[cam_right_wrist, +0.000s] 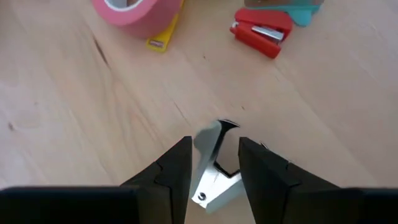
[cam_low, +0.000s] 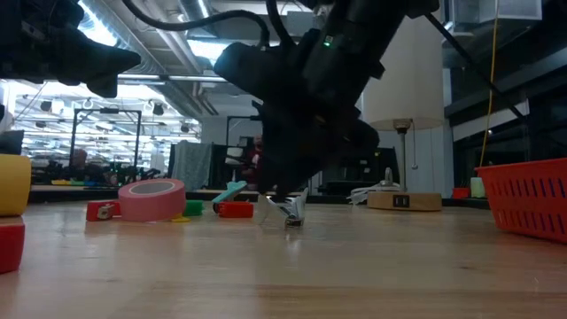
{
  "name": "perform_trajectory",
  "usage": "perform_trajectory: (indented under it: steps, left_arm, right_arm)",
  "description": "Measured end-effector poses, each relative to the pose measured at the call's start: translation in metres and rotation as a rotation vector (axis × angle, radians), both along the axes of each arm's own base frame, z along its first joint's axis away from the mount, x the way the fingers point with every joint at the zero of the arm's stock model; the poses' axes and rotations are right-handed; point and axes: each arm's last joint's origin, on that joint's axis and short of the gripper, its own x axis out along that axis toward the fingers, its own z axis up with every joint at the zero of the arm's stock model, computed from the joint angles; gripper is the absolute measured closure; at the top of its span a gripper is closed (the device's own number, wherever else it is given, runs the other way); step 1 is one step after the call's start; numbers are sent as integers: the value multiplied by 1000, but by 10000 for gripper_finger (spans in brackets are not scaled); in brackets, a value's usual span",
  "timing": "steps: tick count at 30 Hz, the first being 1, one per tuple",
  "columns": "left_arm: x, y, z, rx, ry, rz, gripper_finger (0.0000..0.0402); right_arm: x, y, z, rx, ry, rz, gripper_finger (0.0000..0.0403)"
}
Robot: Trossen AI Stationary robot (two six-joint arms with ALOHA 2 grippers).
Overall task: Pick and place Stapler, Stapler remover, tape
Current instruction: Put the gray staple remover into the blue basket
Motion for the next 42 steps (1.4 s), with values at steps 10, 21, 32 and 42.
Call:
perform_trajectory:
  steps: [10, 21, 32, 42]
  left_arm:
    - [0, 0, 0, 0, 0, 0, 398]
    - [0, 0, 0, 1, 4, 0, 398]
    - [0, 0, 0, 0, 1, 0, 398]
    - [0, 0, 0, 1, 1, 0, 398]
  right_arm:
    - [2, 1, -13, 25, 31, 20, 270]
    - [0, 1, -18, 33, 74, 34, 307]
    - [-1, 1, -15, 18, 99, 118, 362]
    - [-6, 4, 20, 73, 63, 264, 359]
